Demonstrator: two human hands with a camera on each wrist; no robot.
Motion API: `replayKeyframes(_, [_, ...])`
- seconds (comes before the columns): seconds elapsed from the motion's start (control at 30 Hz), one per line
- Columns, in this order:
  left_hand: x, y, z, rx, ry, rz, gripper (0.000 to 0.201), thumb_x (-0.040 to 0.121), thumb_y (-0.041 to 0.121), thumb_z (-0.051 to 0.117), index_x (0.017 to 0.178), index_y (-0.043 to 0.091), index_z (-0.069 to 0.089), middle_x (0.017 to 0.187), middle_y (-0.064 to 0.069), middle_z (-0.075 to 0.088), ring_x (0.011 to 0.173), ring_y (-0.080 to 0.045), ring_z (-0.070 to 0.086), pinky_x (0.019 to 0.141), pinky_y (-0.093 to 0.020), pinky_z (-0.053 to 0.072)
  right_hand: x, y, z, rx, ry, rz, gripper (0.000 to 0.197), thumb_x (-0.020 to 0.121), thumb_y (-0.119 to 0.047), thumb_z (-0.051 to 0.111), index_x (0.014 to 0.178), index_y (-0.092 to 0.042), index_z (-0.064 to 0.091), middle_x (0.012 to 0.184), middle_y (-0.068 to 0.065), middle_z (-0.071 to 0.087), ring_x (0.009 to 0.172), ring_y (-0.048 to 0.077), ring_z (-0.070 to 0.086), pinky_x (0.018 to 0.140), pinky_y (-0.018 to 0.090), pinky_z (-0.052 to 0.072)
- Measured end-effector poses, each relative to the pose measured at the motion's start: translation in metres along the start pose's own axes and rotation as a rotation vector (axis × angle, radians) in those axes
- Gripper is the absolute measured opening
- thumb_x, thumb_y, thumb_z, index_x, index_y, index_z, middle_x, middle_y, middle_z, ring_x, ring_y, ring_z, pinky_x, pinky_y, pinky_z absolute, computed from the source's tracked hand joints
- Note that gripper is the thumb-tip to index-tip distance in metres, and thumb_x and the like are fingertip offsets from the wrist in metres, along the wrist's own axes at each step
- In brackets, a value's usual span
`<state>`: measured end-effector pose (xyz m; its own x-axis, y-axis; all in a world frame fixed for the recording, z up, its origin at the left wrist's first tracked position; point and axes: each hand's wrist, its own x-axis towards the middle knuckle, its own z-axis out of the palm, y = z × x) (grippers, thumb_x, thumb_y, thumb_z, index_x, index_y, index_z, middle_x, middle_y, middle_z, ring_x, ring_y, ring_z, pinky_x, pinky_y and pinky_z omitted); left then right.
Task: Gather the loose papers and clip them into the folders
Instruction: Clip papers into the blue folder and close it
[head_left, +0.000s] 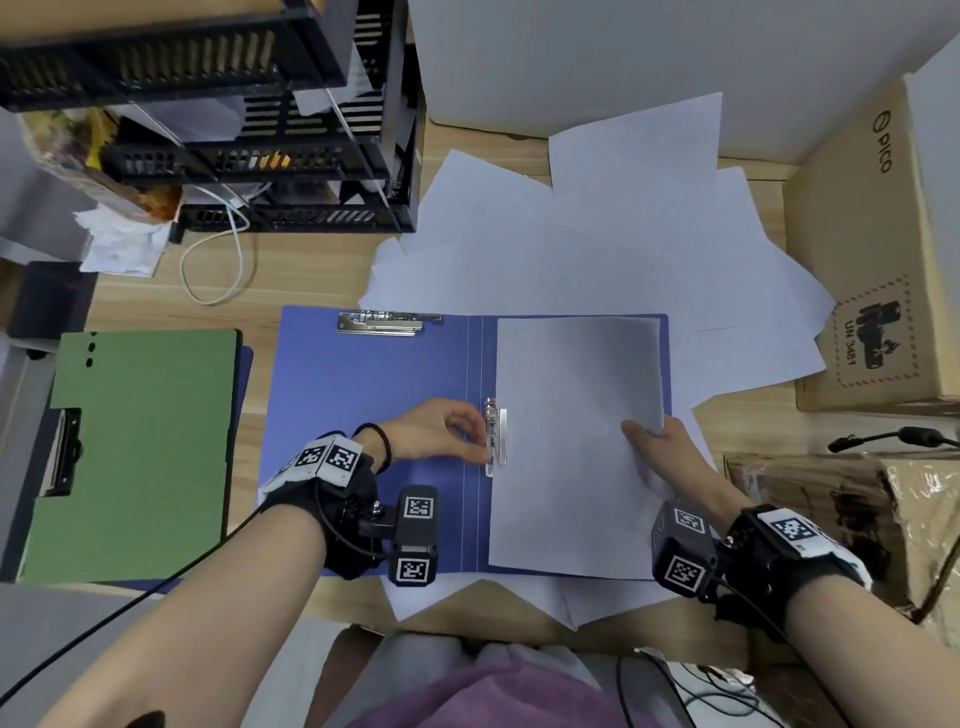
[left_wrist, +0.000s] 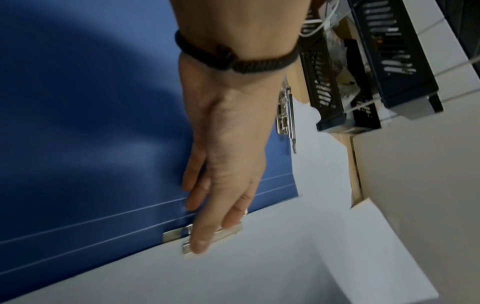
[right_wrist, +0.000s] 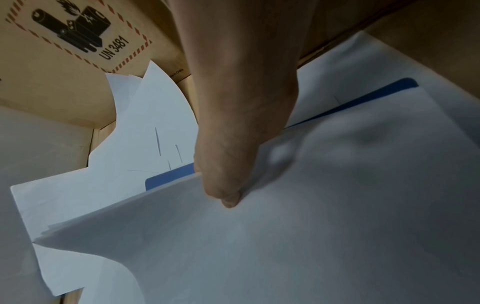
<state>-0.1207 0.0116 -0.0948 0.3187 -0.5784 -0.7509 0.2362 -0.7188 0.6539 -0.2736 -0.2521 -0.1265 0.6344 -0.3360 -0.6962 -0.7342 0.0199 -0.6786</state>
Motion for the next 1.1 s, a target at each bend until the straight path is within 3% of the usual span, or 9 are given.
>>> replayKeyframes(0.1, [0.004, -0.006, 0.009, 0.178, -0.033, 0.008, 0.022, 0.076, 0.017, 0.079, 0.083, 0.020, 0.059, 0.084, 0.007, 0.062, 0.058, 0.013, 0.055, 0.059, -0.004, 0.042, 0.001, 0.001, 0.000, 0.010, -0.005, 0.014, 0.017, 0.099, -0.012, 0.047, 0.107, -0.010, 0.061, 0.086, -0.003, 0.067, 0.075, 0.010, 0.063, 0.054, 0.015, 0.047])
replayKeyframes(0.23, [0.012, -0.015, 0.010, 0.314, 0.003, 0.006, 0.029, 0.071, 0.026, 0.083, 0.077, 0.023, 0.055, 0.080, 0.005, 0.062, 0.061, -0.002, 0.052, 0.059, -0.015, 0.043, 0.006, 0.003, 0.001, 0.055, -0.001, 0.039, 0.016, 0.099, -0.010, 0.048, 0.110, -0.010, 0.060, 0.096, 0.005, 0.068, 0.080, 0.016, 0.064, 0.063, 0.027, 0.048])
replayKeyframes(0.33, [0.018, -0.016, 0.014, 0.436, 0.060, -0.030, 0.037, 0.064, 0.033, 0.086, 0.075, 0.024, 0.052, 0.075, 0.007, 0.063, 0.066, -0.010, 0.054, 0.063, -0.027, 0.045, 0.004, 0.001, 0.001, 0.048, -0.007, 0.038, 0.016, 0.100, -0.012, 0.047, 0.109, -0.012, 0.059, 0.094, 0.004, 0.068, 0.078, 0.015, 0.065, 0.061, 0.025, 0.048])
replayKeyframes(0.5, [0.025, -0.012, 0.026, 0.653, 0.207, -0.084, 0.048, 0.056, 0.040, 0.086, 0.066, 0.023, 0.043, 0.068, 0.011, 0.059, 0.063, -0.012, 0.053, 0.056, -0.025, 0.040, 0.001, 0.002, 0.003, 0.022, 0.022, 0.027, 0.017, 0.099, -0.011, 0.045, 0.109, -0.013, 0.059, 0.085, -0.002, 0.066, 0.073, 0.013, 0.063, 0.056, 0.021, 0.046])
replayKeyframes(0.6, [0.027, -0.012, 0.028, 0.683, 0.242, -0.113, 0.050, 0.052, 0.044, 0.087, 0.066, 0.023, 0.045, 0.072, 0.010, 0.061, 0.067, -0.014, 0.055, 0.058, -0.026, 0.042, 0.002, 0.002, 0.004, 0.032, 0.055, 0.030, 0.019, 0.097, -0.013, 0.048, 0.113, -0.015, 0.058, 0.090, 0.000, 0.067, 0.078, 0.016, 0.065, 0.060, 0.024, 0.049])
replayKeyframes(0.73, [0.027, -0.010, 0.023, 0.651, 0.180, -0.112, 0.047, 0.054, 0.043, 0.088, 0.069, 0.025, 0.048, 0.078, 0.006, 0.066, 0.071, -0.016, 0.059, 0.064, -0.032, 0.049, 0.002, 0.009, 0.000, 0.057, 0.176, 0.015, 0.035, 0.085, -0.023, 0.056, 0.118, -0.012, 0.054, 0.102, 0.005, 0.067, 0.086, 0.019, 0.066, 0.072, 0.031, 0.054])
replayKeyframes(0.87, [0.020, -0.008, 0.014, 0.508, 0.112, -0.096, 0.035, 0.065, 0.041, 0.084, 0.078, 0.024, 0.056, 0.076, 0.006, 0.066, 0.062, -0.014, 0.061, 0.070, -0.031, 0.051, -0.002, 0.006, -0.002, 0.047, 0.325, -0.031, 0.022, 0.085, -0.012, 0.060, 0.102, -0.017, 0.048, 0.076, -0.011, 0.055, 0.067, 0.012, 0.051, 0.056, 0.017, 0.044])
replayKeyframes(1.0, [0.001, -0.019, -0.009, 0.298, 0.359, -0.065, 0.015, 0.086, 0.029, 0.063, 0.074, 0.026, 0.055, 0.066, 0.006, 0.058, 0.063, -0.020, 0.059, 0.064, -0.028, 0.046, -0.003, -0.005, 0.005, -0.184, 0.539, -0.080, 0.038, 0.084, -0.015, 0.064, 0.120, -0.007, 0.055, 0.100, 0.011, 0.058, 0.092, 0.026, 0.055, 0.078, 0.032, 0.045])
replayKeyframes(1.1, [-0.021, -0.047, -0.040, 0.167, 0.618, -0.085, 0.019, 0.087, 0.018, 0.057, 0.071, 0.027, 0.054, 0.067, 0.005, 0.055, 0.071, -0.024, 0.056, 0.068, -0.032, 0.047, -0.009, -0.021, 0.027, -0.045, 0.424, -0.100, 0.018, 0.092, -0.007, 0.048, 0.102, -0.015, 0.061, 0.091, 0.008, 0.061, 0.075, 0.018, 0.059, 0.062, 0.015, 0.046])
